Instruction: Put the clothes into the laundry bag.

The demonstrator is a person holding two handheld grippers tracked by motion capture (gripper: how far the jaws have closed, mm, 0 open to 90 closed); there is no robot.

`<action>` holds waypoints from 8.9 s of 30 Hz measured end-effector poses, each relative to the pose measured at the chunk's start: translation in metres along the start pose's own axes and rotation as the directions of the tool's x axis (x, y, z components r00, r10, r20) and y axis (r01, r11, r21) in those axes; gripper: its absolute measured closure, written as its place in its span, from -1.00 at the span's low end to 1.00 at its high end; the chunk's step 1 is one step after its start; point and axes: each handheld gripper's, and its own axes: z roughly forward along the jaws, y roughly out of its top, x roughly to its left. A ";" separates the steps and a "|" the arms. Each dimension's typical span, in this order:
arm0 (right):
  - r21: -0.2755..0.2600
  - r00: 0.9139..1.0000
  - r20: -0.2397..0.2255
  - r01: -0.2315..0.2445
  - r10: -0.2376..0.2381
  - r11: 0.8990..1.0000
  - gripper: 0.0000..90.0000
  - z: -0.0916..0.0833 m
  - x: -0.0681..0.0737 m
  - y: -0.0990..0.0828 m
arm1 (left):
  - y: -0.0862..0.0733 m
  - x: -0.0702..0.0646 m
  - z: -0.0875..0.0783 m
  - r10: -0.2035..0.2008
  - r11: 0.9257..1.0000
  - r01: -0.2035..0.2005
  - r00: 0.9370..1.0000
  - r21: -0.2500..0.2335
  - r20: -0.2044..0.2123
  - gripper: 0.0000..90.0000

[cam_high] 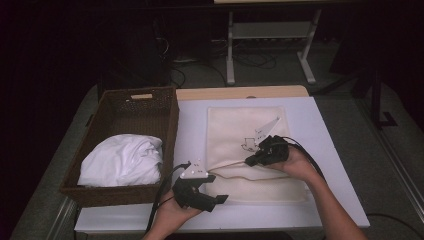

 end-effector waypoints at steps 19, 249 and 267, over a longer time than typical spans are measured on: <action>0.009 1.000 0.023 0.006 -0.007 1.000 0.96 -0.004 0.001 0.002 | 0.035 0.048 -0.049 -0.237 0.971 0.239 0.939 0.020 0.250 -0.56; -0.137 0.973 0.159 -0.147 0.168 0.980 0.96 -0.064 -0.050 -0.005 | 0.212 0.052 -0.153 -0.097 0.982 0.143 0.940 -0.122 0.327 0.71; -0.156 0.980 0.150 -0.107 0.131 0.982 0.96 -0.069 -0.037 0.012 | 0.129 0.060 -0.013 -0.239 0.964 0.176 0.901 0.200 0.362 0.70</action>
